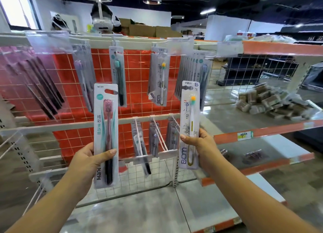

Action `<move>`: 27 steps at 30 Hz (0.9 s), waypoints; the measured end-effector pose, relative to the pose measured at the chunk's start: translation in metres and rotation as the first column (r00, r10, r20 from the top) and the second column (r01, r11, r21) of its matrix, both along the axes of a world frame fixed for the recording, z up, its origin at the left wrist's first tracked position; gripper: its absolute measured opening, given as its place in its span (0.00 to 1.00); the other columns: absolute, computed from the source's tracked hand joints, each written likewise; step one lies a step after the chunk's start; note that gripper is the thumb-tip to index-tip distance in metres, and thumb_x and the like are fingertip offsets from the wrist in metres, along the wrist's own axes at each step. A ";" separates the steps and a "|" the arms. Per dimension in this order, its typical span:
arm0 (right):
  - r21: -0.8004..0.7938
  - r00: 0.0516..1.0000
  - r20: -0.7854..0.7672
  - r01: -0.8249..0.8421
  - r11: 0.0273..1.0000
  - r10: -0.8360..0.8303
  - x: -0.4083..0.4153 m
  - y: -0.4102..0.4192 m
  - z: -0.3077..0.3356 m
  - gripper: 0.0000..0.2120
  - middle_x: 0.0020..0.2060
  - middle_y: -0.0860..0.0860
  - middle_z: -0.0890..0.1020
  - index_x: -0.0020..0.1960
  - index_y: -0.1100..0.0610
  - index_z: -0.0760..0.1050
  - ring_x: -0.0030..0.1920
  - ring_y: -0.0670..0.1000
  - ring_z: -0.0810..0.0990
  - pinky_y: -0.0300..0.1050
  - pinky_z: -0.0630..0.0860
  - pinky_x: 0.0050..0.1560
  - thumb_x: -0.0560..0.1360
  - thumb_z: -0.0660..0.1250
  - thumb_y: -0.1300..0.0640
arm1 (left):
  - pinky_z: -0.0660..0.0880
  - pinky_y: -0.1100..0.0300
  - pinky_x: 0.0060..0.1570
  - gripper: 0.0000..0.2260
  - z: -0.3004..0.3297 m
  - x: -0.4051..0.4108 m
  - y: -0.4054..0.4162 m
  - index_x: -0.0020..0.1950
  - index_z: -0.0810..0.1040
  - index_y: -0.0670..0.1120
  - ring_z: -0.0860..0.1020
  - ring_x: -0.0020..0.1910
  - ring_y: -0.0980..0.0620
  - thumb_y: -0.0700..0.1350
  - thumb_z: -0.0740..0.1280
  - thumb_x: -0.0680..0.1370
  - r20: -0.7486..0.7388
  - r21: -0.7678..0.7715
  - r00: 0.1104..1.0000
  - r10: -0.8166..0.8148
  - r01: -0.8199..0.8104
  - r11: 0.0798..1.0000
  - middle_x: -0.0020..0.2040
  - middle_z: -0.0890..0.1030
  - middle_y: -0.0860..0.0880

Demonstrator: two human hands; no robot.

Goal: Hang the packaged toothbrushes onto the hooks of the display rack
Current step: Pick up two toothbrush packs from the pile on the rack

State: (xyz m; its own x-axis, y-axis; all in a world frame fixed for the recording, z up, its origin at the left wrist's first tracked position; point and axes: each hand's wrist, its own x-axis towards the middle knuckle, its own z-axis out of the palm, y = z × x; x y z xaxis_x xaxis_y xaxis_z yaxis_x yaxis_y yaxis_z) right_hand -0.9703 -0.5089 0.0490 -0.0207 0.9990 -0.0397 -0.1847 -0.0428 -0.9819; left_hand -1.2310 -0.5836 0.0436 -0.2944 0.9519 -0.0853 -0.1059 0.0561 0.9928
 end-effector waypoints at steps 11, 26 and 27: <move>0.105 0.998 0.061 -0.037 0.994 0.030 -0.032 0.063 0.035 0.11 0.43 0.55 0.84 0.48 0.57 0.75 0.45 0.56 0.83 0.52 0.78 0.46 0.69 0.69 0.69 | 0.75 0.44 0.53 0.19 0.011 -0.014 0.039 0.52 0.78 0.46 0.80 0.51 0.41 0.42 0.73 0.62 -0.001 0.000 0.999 0.037 -0.037 0.999 0.49 0.83 0.43; 0.108 0.999 -0.027 0.024 0.994 -0.021 -0.044 0.100 0.044 0.11 0.40 0.50 0.82 0.48 0.56 0.74 0.41 0.51 0.82 0.48 0.78 0.43 0.72 0.66 0.70 | 0.76 0.45 0.51 0.20 0.001 -0.033 0.075 0.54 0.78 0.46 0.80 0.51 0.42 0.42 0.73 0.63 -0.029 -0.039 1.000 0.006 -0.007 0.999 0.49 0.83 0.44; 0.108 1.000 -0.023 0.011 0.994 -0.009 -0.043 0.099 0.045 0.11 0.39 0.50 0.82 0.47 0.55 0.73 0.40 0.51 0.81 0.48 0.78 0.42 0.72 0.65 0.70 | 0.76 0.46 0.50 0.18 0.000 -0.034 0.076 0.54 0.78 0.46 0.80 0.51 0.42 0.41 0.73 0.65 -0.028 -0.046 1.000 0.007 -0.008 0.999 0.50 0.83 0.44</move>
State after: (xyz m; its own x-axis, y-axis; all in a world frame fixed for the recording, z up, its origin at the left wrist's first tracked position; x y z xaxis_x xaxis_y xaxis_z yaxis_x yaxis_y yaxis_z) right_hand -1.0134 -0.4094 0.0937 -0.0105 0.9976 0.0690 -0.2062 0.0654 -0.9763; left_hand -1.2650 -0.5074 0.0436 -0.3041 0.9450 -0.1203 -0.0785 0.1010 0.9918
